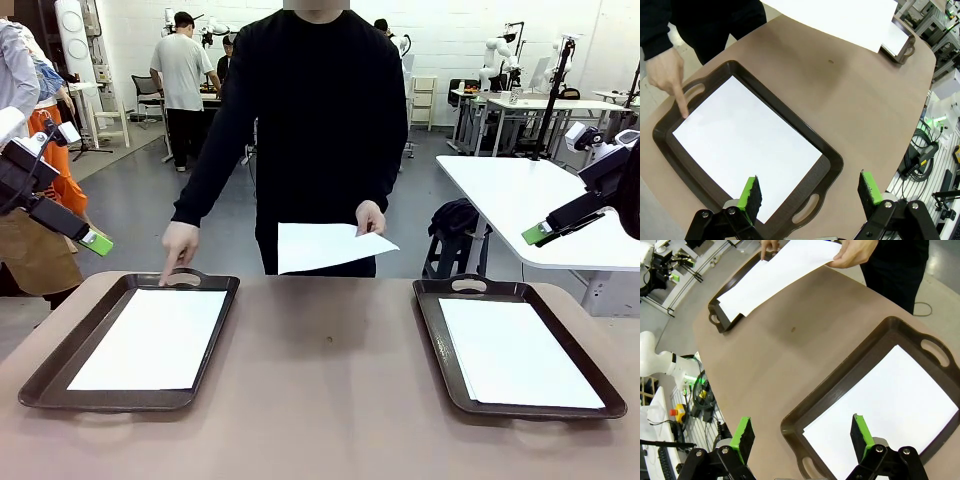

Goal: Sort the A4 documents.
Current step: Receive the A4 Paper.

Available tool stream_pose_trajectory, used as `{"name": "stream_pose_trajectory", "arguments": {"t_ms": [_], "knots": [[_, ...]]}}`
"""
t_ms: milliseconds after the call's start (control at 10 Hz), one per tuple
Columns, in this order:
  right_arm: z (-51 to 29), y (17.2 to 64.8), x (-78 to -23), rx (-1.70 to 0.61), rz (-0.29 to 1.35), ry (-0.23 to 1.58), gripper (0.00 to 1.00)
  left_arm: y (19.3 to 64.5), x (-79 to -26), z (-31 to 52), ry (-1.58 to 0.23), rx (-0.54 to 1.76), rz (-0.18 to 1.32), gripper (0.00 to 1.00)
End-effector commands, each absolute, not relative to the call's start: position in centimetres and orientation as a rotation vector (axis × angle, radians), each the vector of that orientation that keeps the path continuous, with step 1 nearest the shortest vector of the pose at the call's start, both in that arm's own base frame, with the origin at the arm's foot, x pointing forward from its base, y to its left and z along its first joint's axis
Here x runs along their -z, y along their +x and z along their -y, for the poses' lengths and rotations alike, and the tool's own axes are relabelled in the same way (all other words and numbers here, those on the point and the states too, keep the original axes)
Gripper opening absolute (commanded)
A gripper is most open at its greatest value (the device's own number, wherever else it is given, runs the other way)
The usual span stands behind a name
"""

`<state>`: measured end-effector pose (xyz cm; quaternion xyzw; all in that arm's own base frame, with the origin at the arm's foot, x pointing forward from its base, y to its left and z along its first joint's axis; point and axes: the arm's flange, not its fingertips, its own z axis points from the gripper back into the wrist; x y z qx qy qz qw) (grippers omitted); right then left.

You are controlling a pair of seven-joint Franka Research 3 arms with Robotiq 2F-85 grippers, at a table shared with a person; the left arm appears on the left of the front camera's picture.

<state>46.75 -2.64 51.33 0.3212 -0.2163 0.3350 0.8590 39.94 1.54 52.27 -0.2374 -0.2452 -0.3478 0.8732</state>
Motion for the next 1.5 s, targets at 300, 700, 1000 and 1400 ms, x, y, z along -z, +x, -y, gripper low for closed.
{"name": "stream_pose_trajectory", "arguments": {"t_ms": [300,700,1000,1400], "knots": [[2.5,46.8,-51.4,-0.706,0.456,0.671,1.0,39.9,-52.2,-1.6,-0.5,0.734,0.515,1.0],[2.5,46.8,-51.4,-0.706,0.456,0.671,1.0,39.9,-52.2,-1.6,-0.5,0.734,0.515,1.0],[2.5,46.8,-51.4,-0.706,0.456,0.671,1.0,39.9,-52.3,-1.5,-0.496,0.727,0.512,1.0],[2.5,46.8,-51.4,-0.706,0.456,0.671,1.0,43.9,-50.3,-0.7,-0.712,0.626,0.523,1.0]]}}
